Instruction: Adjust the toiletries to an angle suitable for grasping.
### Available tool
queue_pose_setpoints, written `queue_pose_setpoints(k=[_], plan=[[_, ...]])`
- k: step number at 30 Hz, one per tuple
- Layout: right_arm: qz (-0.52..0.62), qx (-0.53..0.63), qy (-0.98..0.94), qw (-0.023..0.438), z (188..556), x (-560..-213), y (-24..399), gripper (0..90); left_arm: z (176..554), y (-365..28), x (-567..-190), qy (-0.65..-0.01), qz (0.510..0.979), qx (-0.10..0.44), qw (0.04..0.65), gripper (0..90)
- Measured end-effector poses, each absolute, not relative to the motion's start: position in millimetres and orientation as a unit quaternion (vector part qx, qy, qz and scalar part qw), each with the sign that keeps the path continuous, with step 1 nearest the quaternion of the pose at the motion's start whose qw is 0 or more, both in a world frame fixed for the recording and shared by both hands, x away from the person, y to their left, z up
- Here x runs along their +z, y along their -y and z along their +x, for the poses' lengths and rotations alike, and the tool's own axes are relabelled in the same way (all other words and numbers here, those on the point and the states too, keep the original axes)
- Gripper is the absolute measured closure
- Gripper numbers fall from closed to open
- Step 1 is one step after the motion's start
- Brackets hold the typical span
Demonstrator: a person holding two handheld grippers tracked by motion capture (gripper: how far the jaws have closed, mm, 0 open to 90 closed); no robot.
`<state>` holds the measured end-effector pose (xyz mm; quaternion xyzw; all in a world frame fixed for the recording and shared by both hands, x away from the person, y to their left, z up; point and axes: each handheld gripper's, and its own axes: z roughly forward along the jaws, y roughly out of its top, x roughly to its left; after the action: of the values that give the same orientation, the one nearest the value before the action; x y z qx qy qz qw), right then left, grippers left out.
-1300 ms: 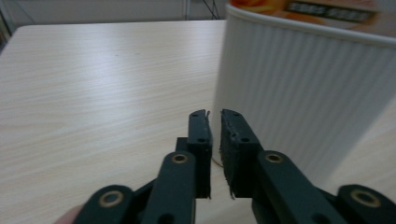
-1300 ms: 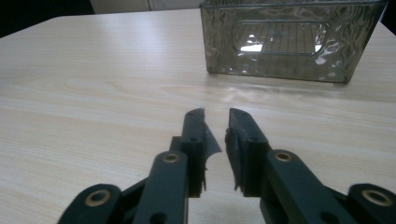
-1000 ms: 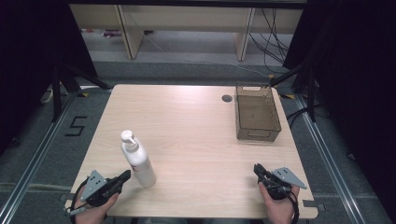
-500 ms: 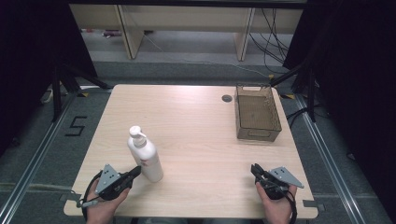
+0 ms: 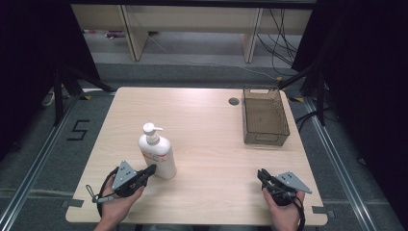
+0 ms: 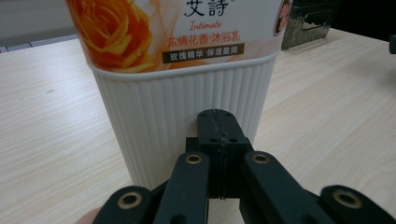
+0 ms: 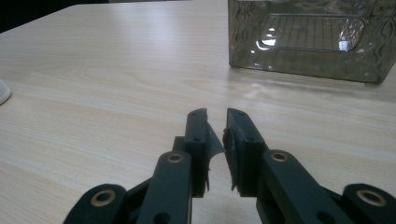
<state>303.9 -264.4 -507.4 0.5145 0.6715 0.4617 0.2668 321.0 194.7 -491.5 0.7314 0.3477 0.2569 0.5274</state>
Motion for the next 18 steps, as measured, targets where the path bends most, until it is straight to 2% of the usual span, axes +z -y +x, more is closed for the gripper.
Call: queue_pose_setpoints(k=[11,18], plan=[[0.511,0.455,-0.674,0.277,306.2,-509.3,261.9,78.4,334.0,-184.8,-492.3,-0.36,0.724,0.25,0.532,89.9],[0.511,0.468,-0.672,0.263,306.3,-509.2,259.6,77.9,343.0,-179.3,-490.7,-0.357,0.728,0.26,0.524,89.9]])
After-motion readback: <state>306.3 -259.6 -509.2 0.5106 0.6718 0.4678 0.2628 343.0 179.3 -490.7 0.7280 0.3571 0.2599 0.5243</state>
